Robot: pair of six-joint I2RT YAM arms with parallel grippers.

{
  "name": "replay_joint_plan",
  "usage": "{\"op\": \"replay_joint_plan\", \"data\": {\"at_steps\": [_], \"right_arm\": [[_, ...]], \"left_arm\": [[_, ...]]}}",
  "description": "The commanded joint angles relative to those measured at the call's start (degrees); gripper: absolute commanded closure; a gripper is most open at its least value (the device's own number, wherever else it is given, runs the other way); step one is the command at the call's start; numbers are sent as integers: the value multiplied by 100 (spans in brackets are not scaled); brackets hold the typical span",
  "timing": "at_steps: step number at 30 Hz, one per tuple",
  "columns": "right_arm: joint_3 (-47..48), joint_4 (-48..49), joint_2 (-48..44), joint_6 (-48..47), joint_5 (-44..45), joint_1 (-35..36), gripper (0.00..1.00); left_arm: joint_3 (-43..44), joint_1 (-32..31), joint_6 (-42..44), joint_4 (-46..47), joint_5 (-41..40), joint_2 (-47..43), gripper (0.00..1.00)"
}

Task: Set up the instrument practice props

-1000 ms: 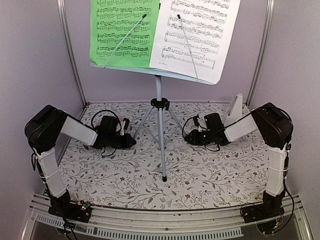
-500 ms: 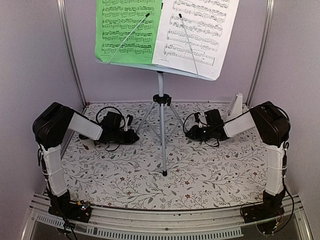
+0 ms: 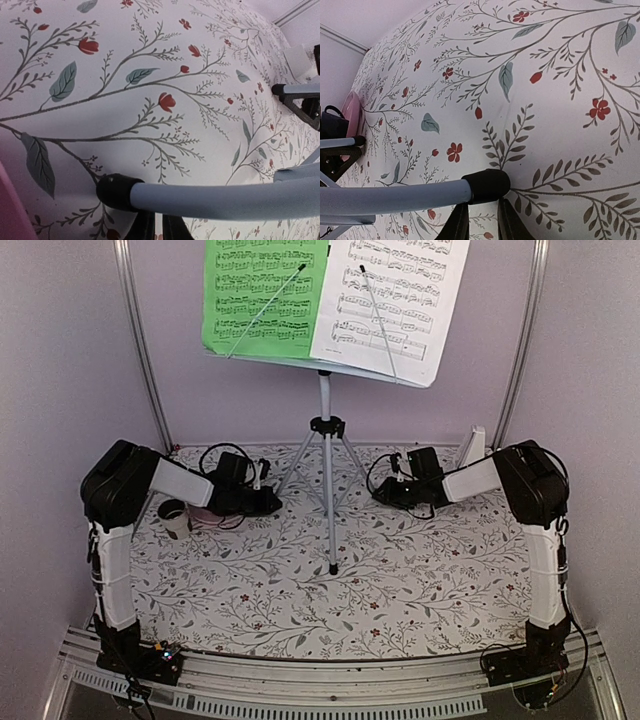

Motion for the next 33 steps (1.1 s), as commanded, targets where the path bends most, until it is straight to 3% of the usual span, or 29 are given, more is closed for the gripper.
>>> {"op": "replay_joint_plan", "data": {"at_steps": [1,5,9,18,21,23,28,33], "right_arm": [[348,22,201,-26,143,-156,79],[447,30,153,-221,15,-210,76],[215,32,-350,-459,62,-217,70],[-689,-236,-2229,-795,479,-216,32],[-962,-447,-2808,-942,854,-245,10],[-1048,-546,-3149,-991,1061,-339,0],[-883,-941,-3738,-1021,1657,-875,1],[-780,-1243,-3813,-1125,2165,-1479,1]], "left_arm": [[419,123,101,83,122,215,91],[606,142,185,30,169,209,90],[399,115,274,148,175,-164,81],[-326,12,377,326,119,-1312,50],[-546,-60,414,348,112,-1642,44],[-768,-111,403,414,80,-1940,40],[-1224,-208,325,587,-55,-2509,27],[-1548,-242,253,744,-145,-2797,22]]}}
